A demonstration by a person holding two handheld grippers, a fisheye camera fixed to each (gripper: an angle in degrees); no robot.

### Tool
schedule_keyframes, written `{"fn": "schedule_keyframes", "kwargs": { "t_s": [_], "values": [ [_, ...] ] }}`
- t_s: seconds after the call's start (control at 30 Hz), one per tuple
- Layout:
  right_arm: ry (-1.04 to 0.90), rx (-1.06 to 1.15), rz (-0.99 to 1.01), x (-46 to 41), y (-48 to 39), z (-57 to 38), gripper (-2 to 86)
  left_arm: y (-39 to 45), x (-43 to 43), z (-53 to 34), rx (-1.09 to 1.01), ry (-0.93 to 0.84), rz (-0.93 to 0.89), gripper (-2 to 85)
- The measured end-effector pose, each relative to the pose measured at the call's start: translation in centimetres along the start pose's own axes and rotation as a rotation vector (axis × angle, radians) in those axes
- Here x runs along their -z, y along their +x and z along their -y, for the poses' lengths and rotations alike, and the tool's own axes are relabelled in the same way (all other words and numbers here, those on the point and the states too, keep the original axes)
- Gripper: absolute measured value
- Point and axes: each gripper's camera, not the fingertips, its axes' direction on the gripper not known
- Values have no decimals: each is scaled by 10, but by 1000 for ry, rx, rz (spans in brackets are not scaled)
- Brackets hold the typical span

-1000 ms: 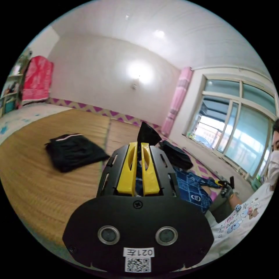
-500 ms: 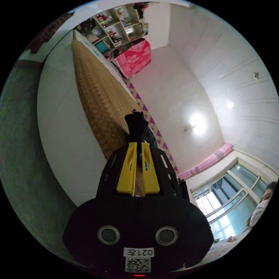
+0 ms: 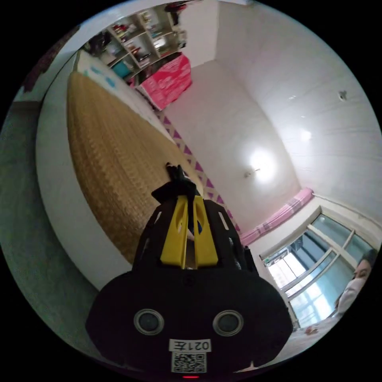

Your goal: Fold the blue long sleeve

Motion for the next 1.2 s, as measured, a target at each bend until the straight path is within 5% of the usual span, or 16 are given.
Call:
{"fn": "schedule_keyframes", "kwargs": {
  "t_s": [0.17,0.37,0.53,0.7,0.9,1.07,1.2],
  "values": [
    [5,-29,26,1,10,-9,-4,-68,-13,-50,261,-20,-3,-4],
    [9,-49,56,9,19,-13,-5,-68,-28,-77,264,4,-82,40],
    [11,-49,57,19,26,-18,-6,-38,-50,-94,257,-45,-10,-4],
    [48,-71,56,45,44,-30,-6,97,-79,-113,-13,-39,-93,-9],
    [69,-51,23,79,59,-43,-6,343,-187,-231,-383,-237,-338,-9],
    [125,-71,47,116,79,-59,-6,512,-307,-444,-667,-458,-415,-9],
    [185,-119,39,152,101,-80,-6,547,-397,-604,-681,-641,-427,-9]
  ]
}}
